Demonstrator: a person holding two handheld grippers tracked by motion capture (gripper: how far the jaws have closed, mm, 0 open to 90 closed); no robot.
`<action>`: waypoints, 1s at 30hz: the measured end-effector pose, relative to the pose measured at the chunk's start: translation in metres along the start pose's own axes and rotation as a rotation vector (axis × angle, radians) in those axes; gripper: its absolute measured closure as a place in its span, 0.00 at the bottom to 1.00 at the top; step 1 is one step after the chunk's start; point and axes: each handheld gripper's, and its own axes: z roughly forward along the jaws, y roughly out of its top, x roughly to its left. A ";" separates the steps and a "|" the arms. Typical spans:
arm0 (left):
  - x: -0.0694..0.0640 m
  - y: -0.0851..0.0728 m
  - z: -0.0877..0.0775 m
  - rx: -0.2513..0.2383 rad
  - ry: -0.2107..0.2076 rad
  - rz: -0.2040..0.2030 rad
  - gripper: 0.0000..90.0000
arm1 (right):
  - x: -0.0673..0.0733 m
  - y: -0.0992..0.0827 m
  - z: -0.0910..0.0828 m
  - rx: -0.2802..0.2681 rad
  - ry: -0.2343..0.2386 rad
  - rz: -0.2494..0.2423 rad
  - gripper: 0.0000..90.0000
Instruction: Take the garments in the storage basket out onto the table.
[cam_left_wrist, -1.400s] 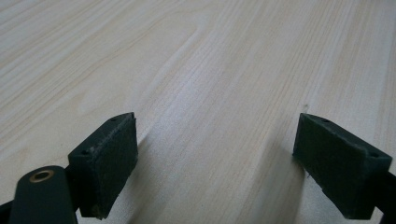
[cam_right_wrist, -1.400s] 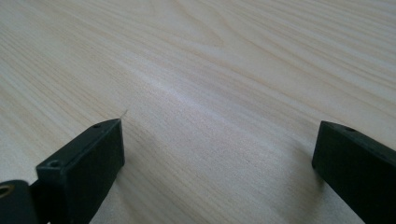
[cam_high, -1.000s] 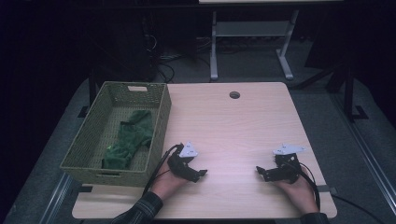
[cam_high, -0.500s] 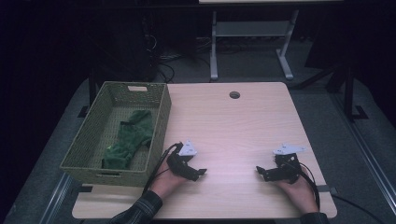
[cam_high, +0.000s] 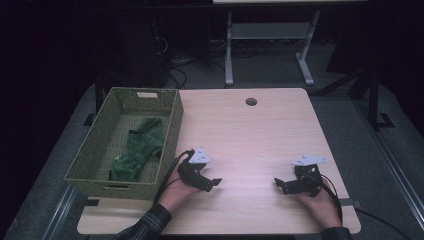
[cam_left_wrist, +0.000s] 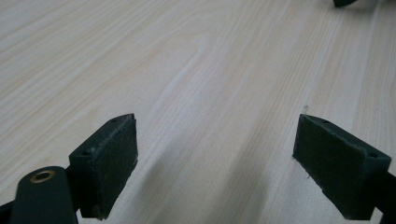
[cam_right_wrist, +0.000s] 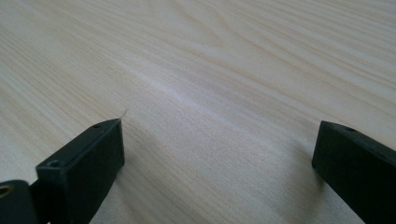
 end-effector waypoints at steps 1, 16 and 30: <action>0.001 0.000 -0.001 -0.005 -0.001 -0.005 0.15 | 0.000 0.000 0.000 0.001 0.001 0.001 0.02; -0.001 0.014 -0.015 -0.026 0.007 0.007 0.15 | 0.001 0.000 0.000 0.001 -0.007 0.007 0.02; -0.001 0.026 -0.027 -0.042 -0.001 0.009 0.15 | 0.001 0.000 0.000 0.001 -0.007 0.008 0.02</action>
